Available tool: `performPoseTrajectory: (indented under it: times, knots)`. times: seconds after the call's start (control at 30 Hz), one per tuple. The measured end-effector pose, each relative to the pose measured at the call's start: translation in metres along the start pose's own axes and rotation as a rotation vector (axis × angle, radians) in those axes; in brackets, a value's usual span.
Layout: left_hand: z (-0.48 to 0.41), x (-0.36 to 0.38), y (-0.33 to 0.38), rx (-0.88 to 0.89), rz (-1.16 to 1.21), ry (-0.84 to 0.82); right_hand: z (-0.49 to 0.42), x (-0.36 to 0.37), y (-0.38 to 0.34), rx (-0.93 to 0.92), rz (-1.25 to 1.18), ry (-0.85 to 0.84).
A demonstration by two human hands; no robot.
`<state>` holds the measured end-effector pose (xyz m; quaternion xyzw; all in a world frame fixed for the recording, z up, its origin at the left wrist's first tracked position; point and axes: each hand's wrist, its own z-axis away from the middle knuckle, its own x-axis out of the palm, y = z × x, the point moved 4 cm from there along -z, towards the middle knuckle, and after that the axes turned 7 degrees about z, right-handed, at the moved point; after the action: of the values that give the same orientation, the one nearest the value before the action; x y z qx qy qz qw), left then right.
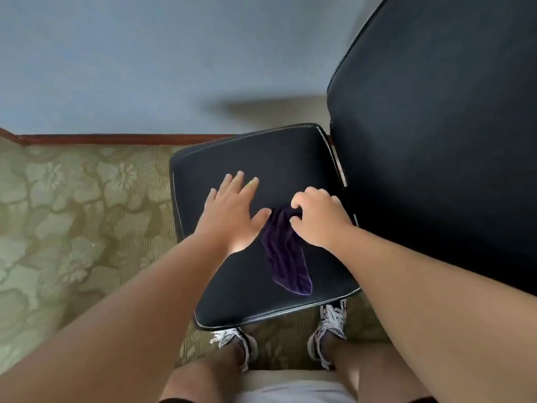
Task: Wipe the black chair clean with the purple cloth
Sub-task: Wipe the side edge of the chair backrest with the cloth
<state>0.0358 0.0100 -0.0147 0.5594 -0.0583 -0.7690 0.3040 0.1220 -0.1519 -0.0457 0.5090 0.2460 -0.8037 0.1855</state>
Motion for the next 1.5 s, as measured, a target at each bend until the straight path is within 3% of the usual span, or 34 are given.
performPoseTrajectory:
  times: [0.2, 0.33, 0.43, 0.7, 0.9, 1.07, 1.17, 1.37, 1.5]
  knots:
    - [-0.002, 0.051, -0.032, 0.038, -0.056, 0.012, 0.009, 0.098, -0.002, -0.041, 0.183, -0.183]
    - [-0.002, 0.066, -0.046, 0.052, -0.084, 0.064, 0.010, 0.133, -0.001, -0.035, 0.337, -0.095]
    - [0.012, 0.073, -0.048, 0.093, -0.125, 0.102, 0.010, 0.133, -0.001, -0.033, 0.335, 0.012]
    - [0.081, 0.070, -0.017, 0.150, -0.131, 0.198, 0.058, 0.056, -0.007, -0.042, 0.095, 0.046]
    - [0.139, 0.055, 0.016, 0.155, 0.085, 0.211, 0.139, -0.030, -0.023, -0.135, -0.098, 0.153]
    - [0.173, 0.019, 0.057, 0.162, 0.509, 0.118, 0.200, -0.106, -0.038, -0.238, -0.113, 0.214]
    - [0.188, -0.004, 0.086, 0.267, 0.761, 0.081, 0.230, -0.145, -0.037, -0.256, -0.272, 0.384]
    - [0.216, -0.041, 0.149, 0.408, 1.015, 0.301, 0.269, -0.170, -0.024, -0.262, -0.864, 0.656]
    - [0.229, -0.054, 0.177, 0.514, 1.107, 0.435, 0.279, -0.173, -0.013, -0.239, -1.062, 0.753]
